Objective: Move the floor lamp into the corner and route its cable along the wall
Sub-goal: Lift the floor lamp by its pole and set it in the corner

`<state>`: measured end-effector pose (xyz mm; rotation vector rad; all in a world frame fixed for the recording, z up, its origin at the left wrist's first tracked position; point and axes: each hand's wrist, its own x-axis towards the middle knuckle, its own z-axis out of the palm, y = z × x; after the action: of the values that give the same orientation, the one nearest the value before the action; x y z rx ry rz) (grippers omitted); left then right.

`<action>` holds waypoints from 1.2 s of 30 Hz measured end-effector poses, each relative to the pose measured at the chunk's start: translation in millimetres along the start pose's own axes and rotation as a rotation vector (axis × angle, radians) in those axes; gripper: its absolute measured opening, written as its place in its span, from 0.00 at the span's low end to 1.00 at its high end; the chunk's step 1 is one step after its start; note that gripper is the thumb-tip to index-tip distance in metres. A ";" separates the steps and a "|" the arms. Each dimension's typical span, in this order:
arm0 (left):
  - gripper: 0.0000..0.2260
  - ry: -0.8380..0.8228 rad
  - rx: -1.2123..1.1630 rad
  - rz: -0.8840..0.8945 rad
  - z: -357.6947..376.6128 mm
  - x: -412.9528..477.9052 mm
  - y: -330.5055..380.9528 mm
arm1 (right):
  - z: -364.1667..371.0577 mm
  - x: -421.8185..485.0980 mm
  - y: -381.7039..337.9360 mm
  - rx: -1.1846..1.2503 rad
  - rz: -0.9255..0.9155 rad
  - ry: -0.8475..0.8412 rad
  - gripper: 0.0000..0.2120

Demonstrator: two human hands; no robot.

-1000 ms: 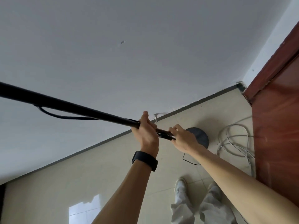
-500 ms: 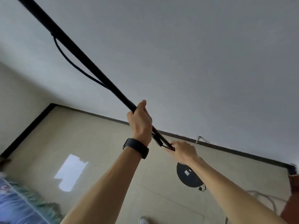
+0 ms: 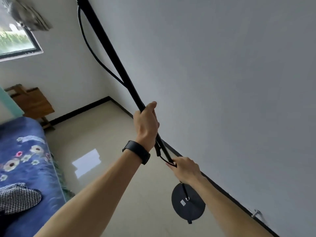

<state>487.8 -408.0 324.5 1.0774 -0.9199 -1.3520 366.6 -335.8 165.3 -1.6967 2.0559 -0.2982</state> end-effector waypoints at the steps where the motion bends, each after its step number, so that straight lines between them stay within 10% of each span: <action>1: 0.23 0.014 -0.014 0.014 -11.8 17.2 6.6 | 2.0 17.8 -16.0 -0.012 -0.022 -0.008 0.19; 36: 0.19 0.470 0.049 -0.021 -229.4 808.6 100.7 | 59.3 780.3 -422.0 -0.178 -0.133 -0.284 0.19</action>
<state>767.8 -1205.9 285.3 1.3698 -0.5950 -1.0299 654.5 -1176.6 138.9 -1.8635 1.8103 0.0853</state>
